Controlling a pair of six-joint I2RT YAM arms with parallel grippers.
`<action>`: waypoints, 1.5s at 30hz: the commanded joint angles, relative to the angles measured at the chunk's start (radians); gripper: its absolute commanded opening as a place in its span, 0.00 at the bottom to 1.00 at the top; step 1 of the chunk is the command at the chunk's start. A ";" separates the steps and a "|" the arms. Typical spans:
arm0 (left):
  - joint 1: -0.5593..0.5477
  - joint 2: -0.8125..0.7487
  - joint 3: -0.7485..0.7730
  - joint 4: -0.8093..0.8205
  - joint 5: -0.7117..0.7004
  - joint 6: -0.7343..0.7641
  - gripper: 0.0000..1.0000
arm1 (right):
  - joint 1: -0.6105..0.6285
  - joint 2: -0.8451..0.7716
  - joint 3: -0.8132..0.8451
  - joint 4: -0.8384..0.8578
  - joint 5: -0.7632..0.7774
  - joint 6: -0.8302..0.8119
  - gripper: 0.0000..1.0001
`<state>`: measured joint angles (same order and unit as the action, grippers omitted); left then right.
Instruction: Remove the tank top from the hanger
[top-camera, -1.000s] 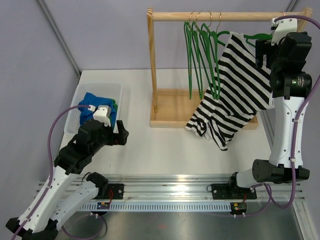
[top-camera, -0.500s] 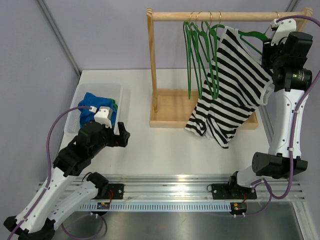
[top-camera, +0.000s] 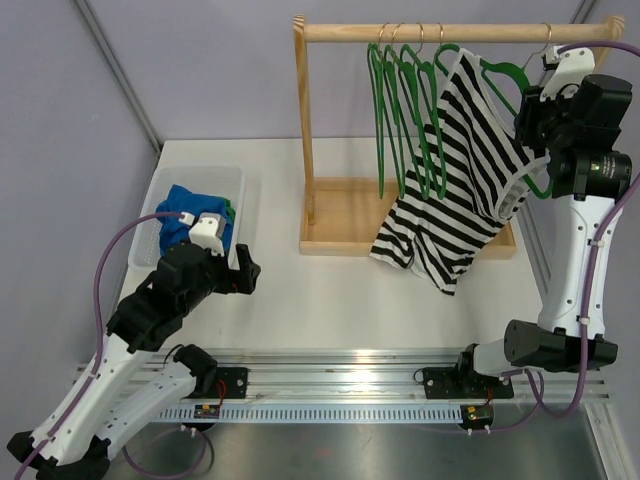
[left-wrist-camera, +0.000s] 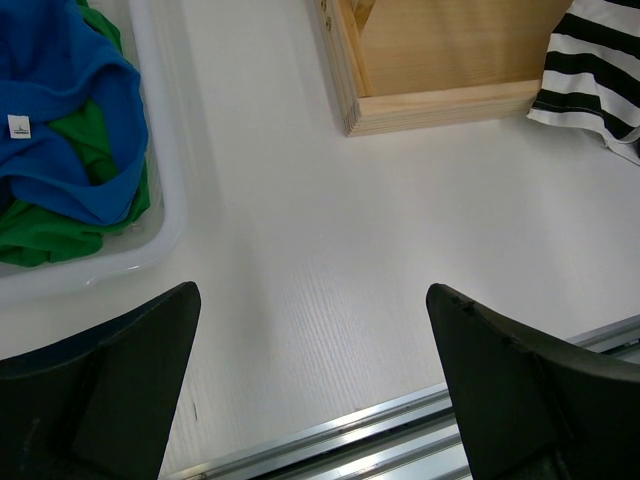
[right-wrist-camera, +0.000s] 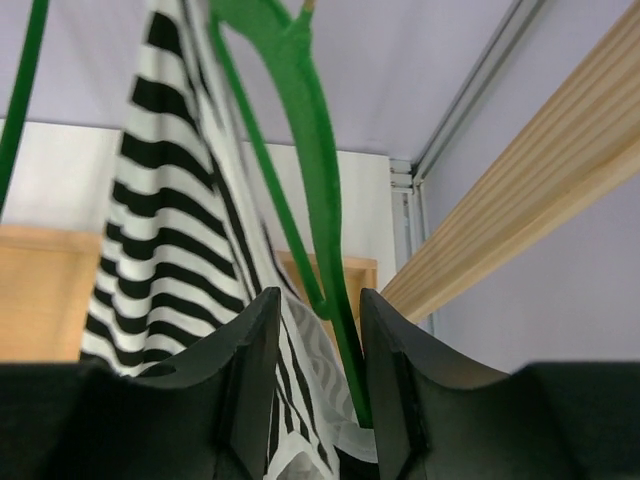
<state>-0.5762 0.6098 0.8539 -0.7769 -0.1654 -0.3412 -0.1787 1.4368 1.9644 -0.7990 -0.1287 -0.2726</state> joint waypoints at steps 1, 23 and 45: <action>-0.005 0.005 0.011 0.015 -0.010 -0.005 0.99 | -0.001 -0.035 -0.025 -0.037 -0.068 0.052 0.45; -0.005 0.027 0.011 0.018 -0.005 -0.005 0.99 | -0.001 0.059 0.123 -0.049 -0.121 0.122 0.33; -0.007 0.045 0.011 0.018 -0.003 -0.007 0.99 | -0.001 -0.002 0.142 -0.002 -0.242 0.187 0.00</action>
<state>-0.5781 0.6468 0.8539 -0.7769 -0.1650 -0.3412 -0.1787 1.4952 2.0552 -0.8673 -0.3111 -0.1261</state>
